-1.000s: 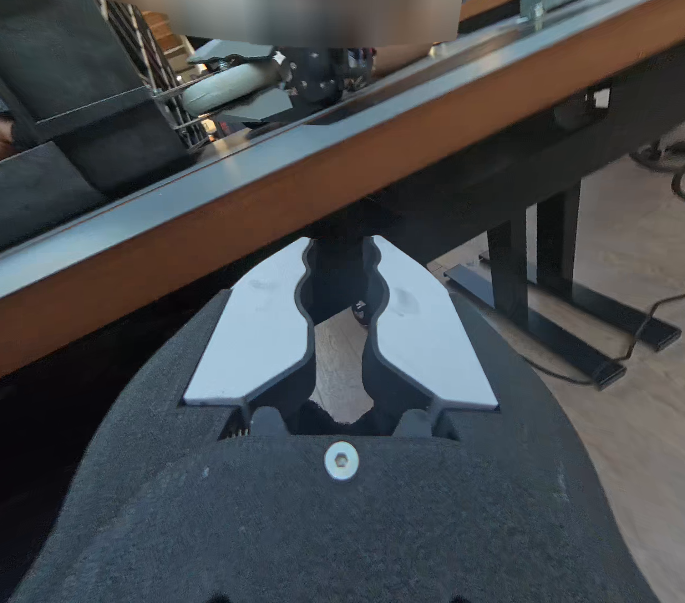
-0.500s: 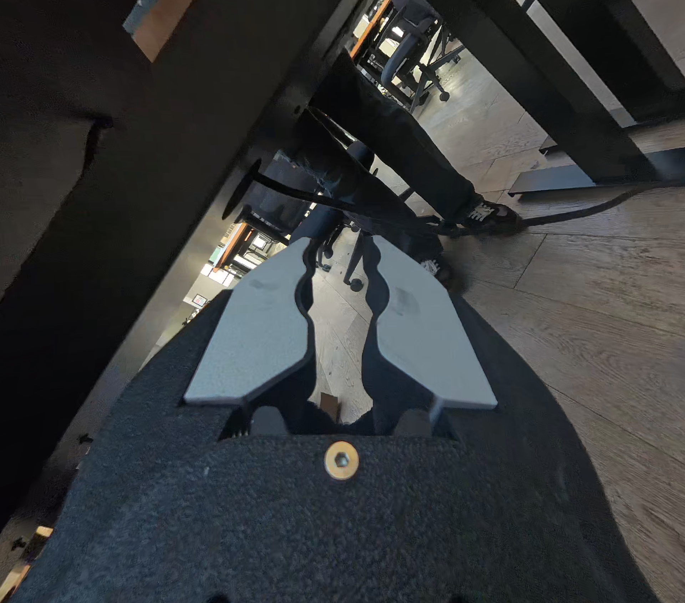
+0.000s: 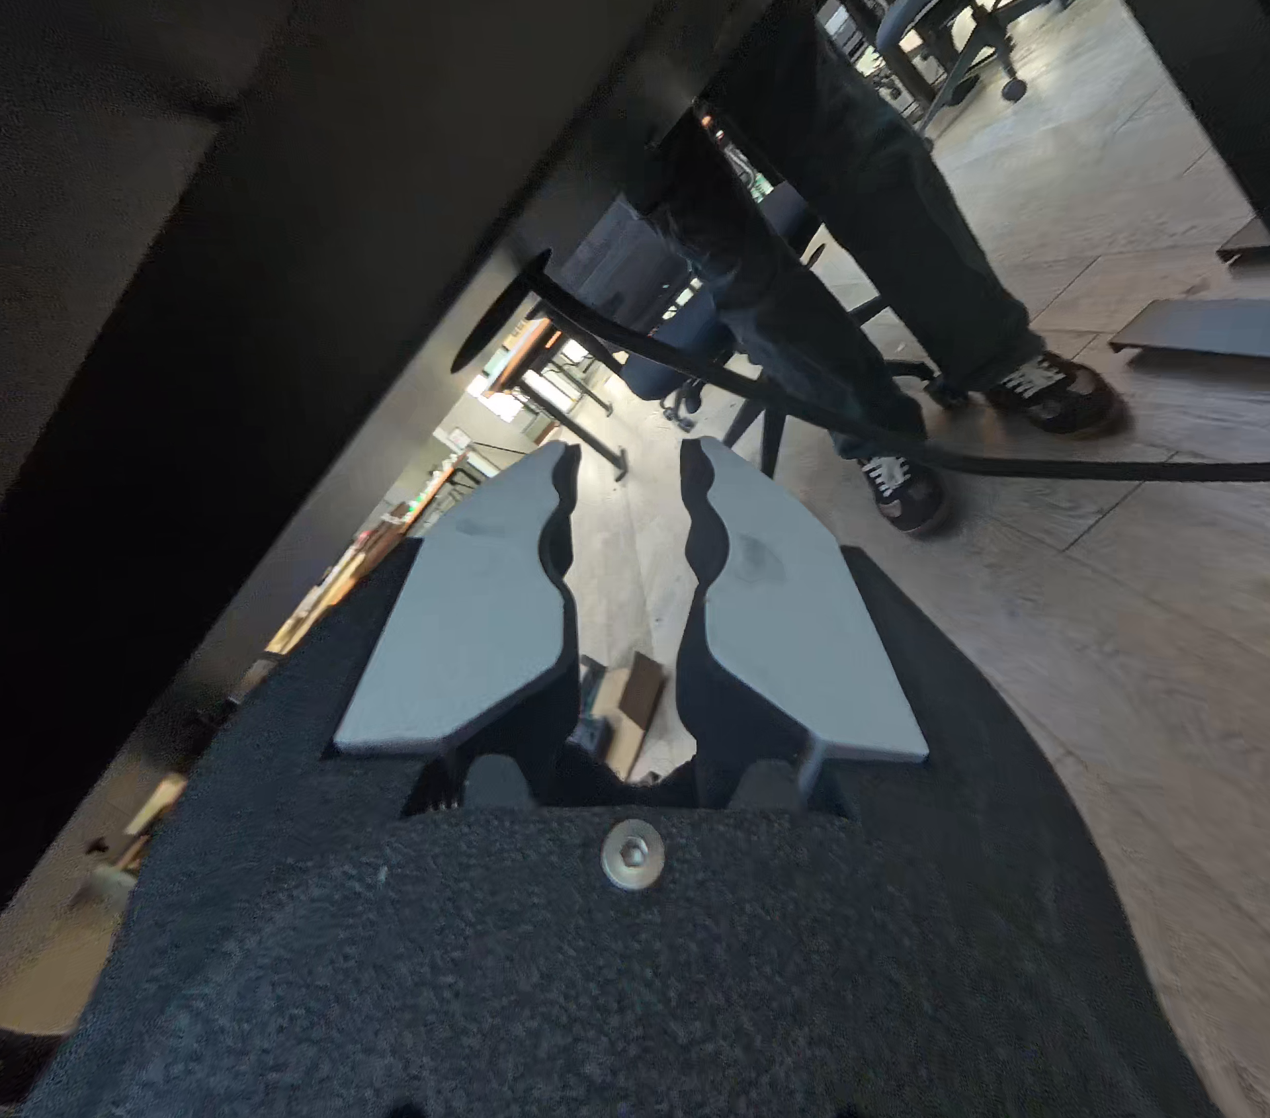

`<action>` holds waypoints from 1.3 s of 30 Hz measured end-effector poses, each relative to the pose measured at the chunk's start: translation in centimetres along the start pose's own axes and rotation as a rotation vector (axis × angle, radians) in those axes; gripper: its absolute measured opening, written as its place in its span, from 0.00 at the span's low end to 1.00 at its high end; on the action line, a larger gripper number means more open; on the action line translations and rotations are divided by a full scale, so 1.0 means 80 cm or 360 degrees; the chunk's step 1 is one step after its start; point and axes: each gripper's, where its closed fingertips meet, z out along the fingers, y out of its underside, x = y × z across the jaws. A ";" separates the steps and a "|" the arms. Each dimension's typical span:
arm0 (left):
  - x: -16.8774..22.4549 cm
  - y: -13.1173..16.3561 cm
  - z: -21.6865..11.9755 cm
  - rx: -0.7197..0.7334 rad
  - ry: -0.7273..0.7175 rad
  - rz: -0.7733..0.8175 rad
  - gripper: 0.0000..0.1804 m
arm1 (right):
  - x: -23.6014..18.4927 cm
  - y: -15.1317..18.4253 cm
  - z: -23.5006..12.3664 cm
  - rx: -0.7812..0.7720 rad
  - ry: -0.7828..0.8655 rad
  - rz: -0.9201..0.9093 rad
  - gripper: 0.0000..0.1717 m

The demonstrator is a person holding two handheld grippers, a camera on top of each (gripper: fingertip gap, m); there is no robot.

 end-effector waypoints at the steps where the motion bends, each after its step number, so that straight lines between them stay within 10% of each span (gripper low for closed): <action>1: 0.000 0.000 0.000 0.0000 0.0001 -0.0002 0.00 | 0.001 0.006 0.007 0.0002 -0.0059 0.0102 0.17; 11: 0.001 0.000 -0.001 0.0004 0.0024 -0.0014 0.00 | -0.038 0.046 0.086 0.0016 -0.0925 0.1038 0.20; 27: 0.001 0.001 -0.001 -0.0036 0.0026 0.0001 0.00 | -0.077 0.031 0.123 -0.0259 -0.1128 0.0766 0.06; 32: 0.001 0.001 -0.001 -0.0037 0.0027 0.0001 0.00 | -0.044 0.010 0.107 0.0017 -0.1278 0.1081 0.26; 39: 0.001 0.002 -0.001 -0.0039 0.0027 -0.0002 0.00 | -0.071 -0.004 0.101 -0.0064 -0.1455 0.1007 0.26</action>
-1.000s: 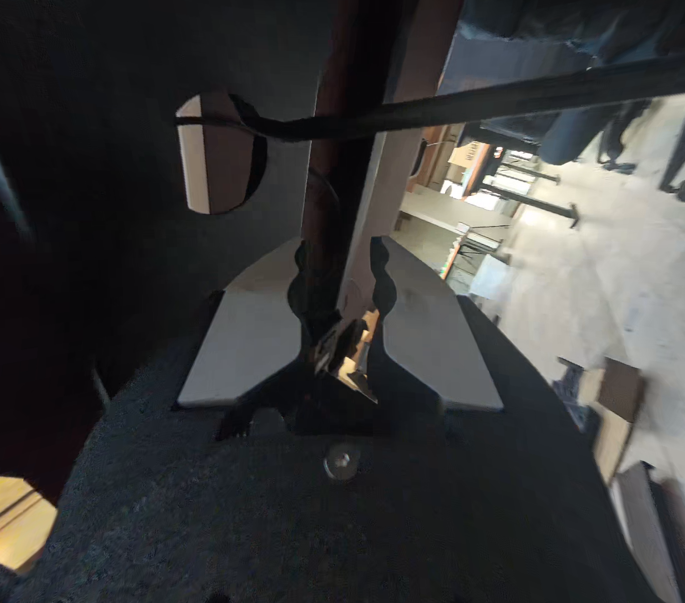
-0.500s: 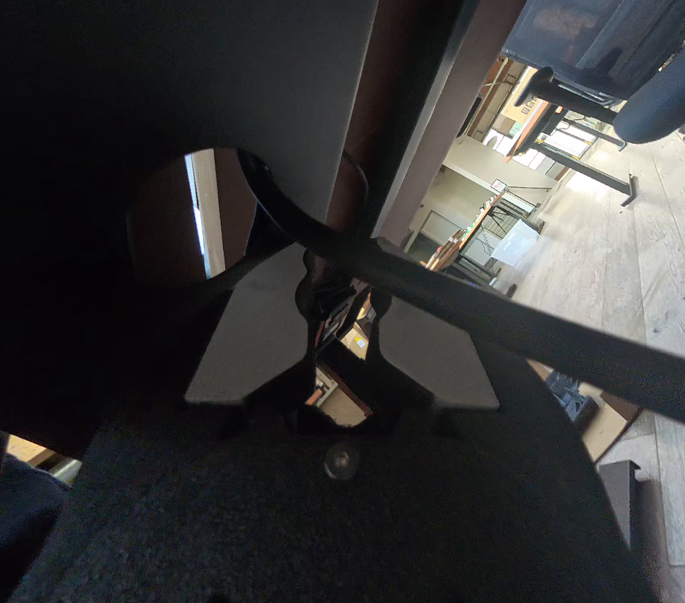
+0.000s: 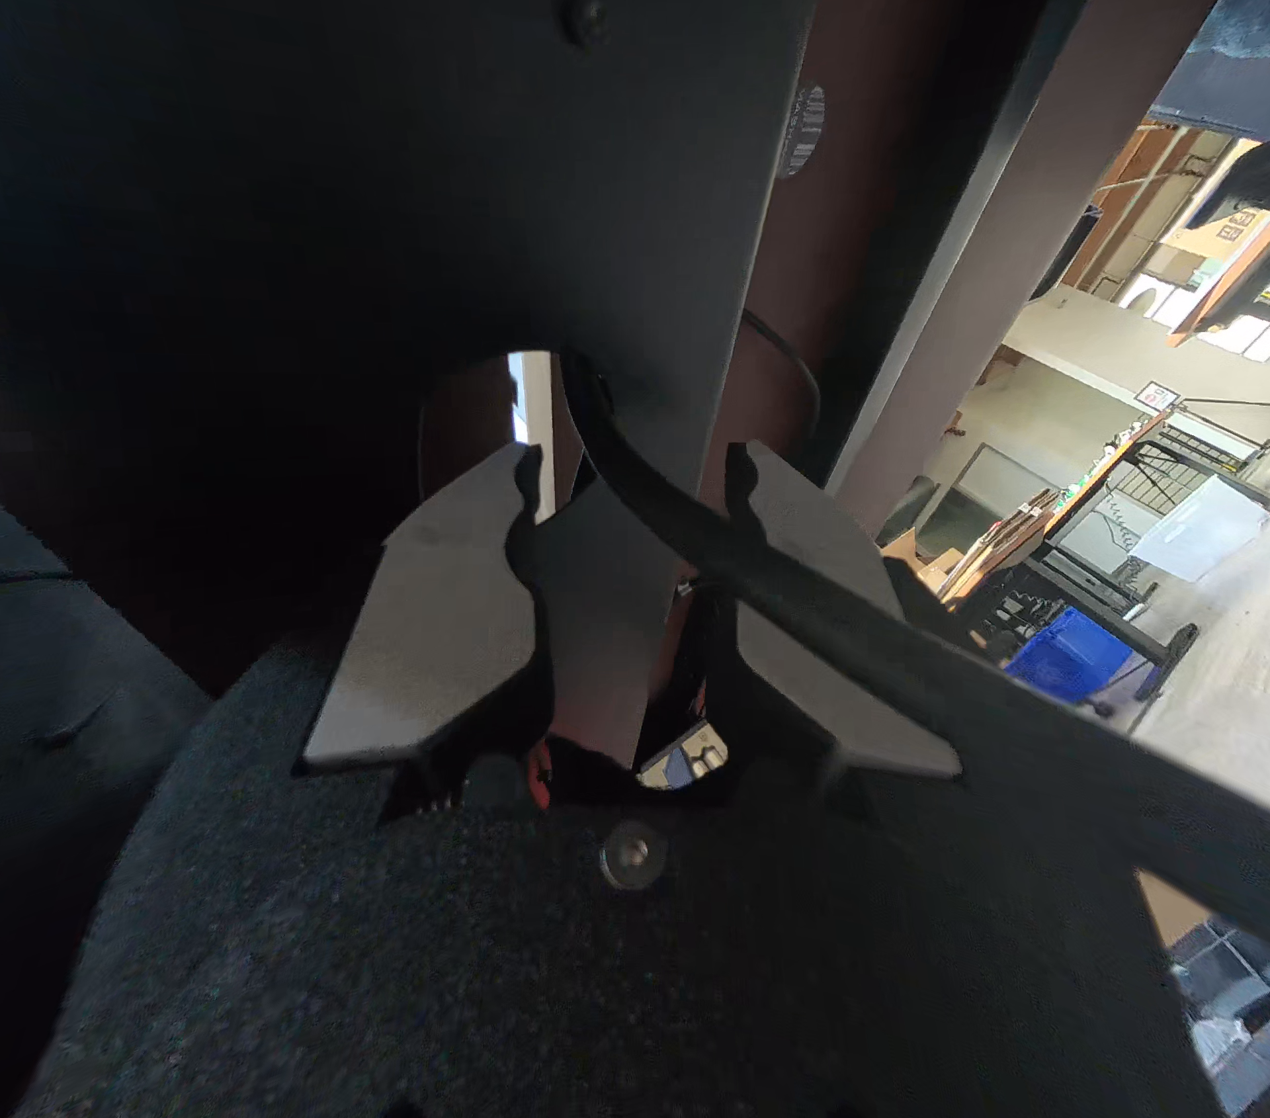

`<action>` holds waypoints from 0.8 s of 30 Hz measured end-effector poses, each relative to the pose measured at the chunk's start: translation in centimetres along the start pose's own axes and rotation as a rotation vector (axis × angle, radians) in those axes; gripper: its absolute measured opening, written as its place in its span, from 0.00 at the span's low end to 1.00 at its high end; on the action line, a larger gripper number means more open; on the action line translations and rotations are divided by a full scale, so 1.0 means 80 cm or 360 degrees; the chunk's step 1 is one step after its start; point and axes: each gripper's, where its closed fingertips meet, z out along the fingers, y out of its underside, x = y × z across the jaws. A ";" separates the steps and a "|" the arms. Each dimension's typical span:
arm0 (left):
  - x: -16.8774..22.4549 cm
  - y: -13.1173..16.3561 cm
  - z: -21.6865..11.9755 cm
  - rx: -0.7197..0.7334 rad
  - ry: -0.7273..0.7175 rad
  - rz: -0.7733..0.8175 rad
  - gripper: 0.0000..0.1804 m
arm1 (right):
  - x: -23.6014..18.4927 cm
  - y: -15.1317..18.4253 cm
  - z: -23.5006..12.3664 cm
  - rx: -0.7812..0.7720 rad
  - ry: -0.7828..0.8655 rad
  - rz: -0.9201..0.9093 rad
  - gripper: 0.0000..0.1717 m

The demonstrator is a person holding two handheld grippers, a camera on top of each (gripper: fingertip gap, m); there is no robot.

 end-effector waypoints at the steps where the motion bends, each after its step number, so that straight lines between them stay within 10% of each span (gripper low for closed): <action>1: 0.000 0.000 0.000 0.0001 0.0000 -0.0001 0.00 | 0.001 -0.001 0.005 -0.0009 0.0018 -0.0003 0.26; 24: -0.002 -0.001 0.002 0.0044 0.0007 -0.0018 0.00 | 0.033 -0.010 -0.067 -0.0042 0.0476 -0.0054 0.28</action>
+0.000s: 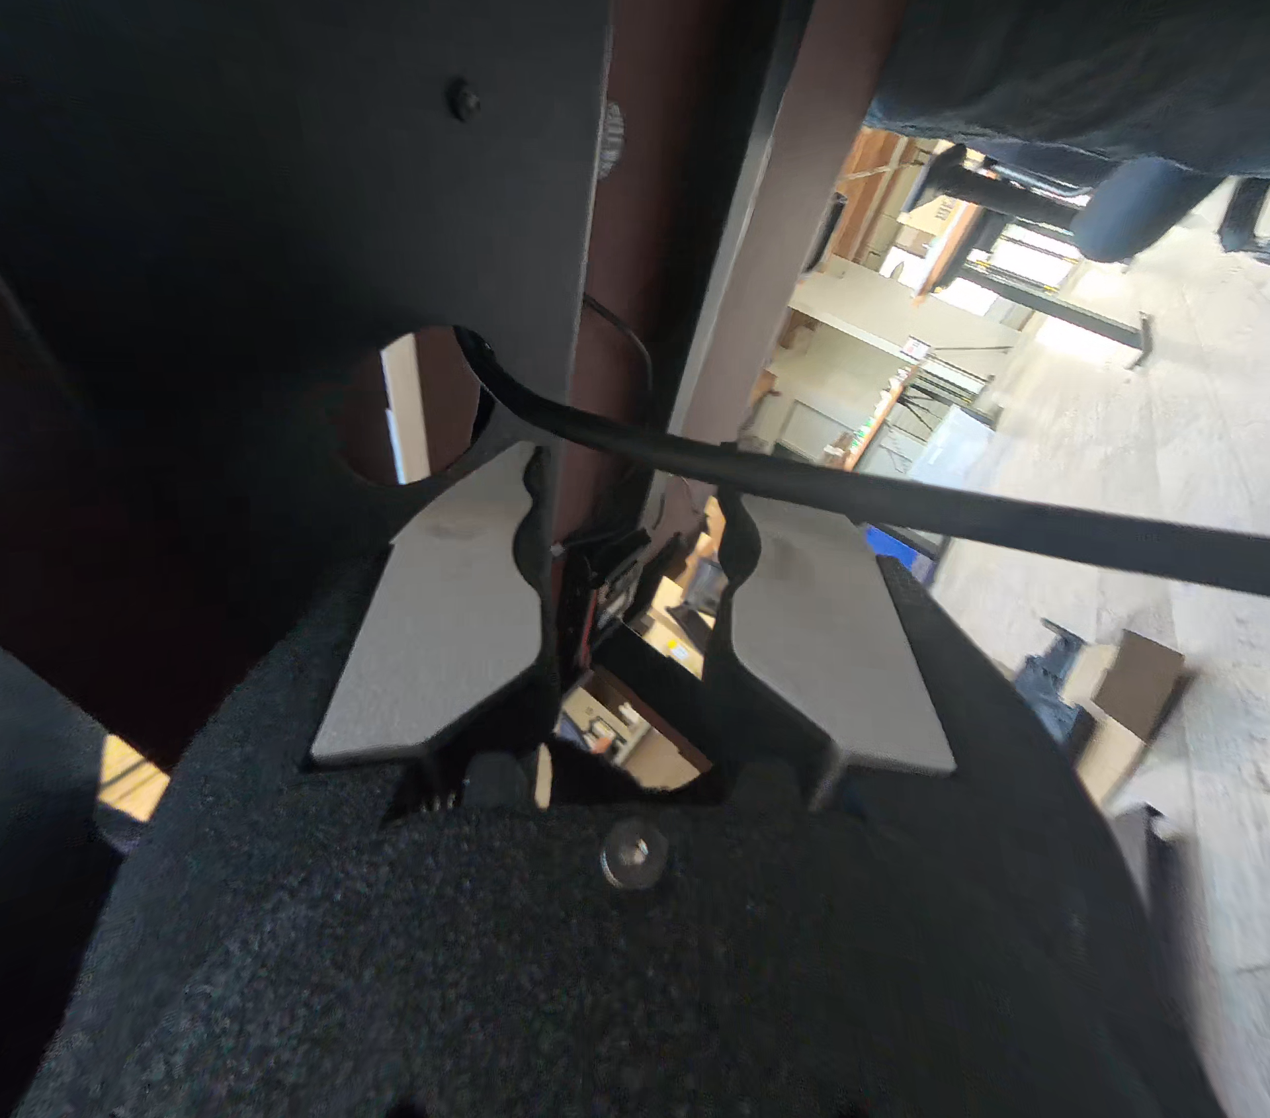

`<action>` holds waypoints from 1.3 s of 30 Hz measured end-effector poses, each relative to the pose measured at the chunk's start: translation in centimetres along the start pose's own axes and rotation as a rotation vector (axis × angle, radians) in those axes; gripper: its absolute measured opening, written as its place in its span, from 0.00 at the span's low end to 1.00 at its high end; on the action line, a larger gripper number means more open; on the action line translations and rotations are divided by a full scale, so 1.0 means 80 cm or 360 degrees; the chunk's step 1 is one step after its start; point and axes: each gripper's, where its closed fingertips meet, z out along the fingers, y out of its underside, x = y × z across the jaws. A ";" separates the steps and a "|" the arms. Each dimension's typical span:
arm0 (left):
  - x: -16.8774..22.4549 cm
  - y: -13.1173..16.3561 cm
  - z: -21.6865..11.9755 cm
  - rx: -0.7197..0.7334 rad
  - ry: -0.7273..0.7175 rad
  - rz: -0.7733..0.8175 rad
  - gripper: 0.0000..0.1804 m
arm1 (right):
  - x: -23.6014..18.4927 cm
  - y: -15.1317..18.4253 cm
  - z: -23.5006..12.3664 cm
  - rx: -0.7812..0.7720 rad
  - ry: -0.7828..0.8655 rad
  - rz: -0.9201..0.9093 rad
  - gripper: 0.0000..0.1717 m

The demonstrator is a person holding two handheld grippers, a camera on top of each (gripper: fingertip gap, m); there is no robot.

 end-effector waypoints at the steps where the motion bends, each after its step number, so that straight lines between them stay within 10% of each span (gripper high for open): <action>1: 0.000 0.000 0.000 0.0008 -0.0002 -0.0001 0.00 | 0.005 0.003 -0.003 -0.0053 0.0095 -0.0030 0.26; 8: -0.001 -0.001 0.001 0.0081 -0.0022 -0.0050 0.00 | 0.008 0.001 -0.078 -0.0342 0.0830 -0.0216 0.19; 16: -0.001 -0.002 0.001 0.0023 -0.0089 0.0000 0.00 | -0.136 -0.020 -0.129 -0.0785 0.1228 -0.0765 0.15; 26: -0.002 -0.002 0.001 0.0018 -0.0095 0.0008 0.00 | -0.351 -0.002 0.020 -0.1200 0.1115 -0.1685 0.12; 39: -0.002 -0.002 -0.001 0.0045 -0.0126 0.0046 0.00 | -0.311 0.144 0.156 -0.1573 0.0829 -0.1649 0.15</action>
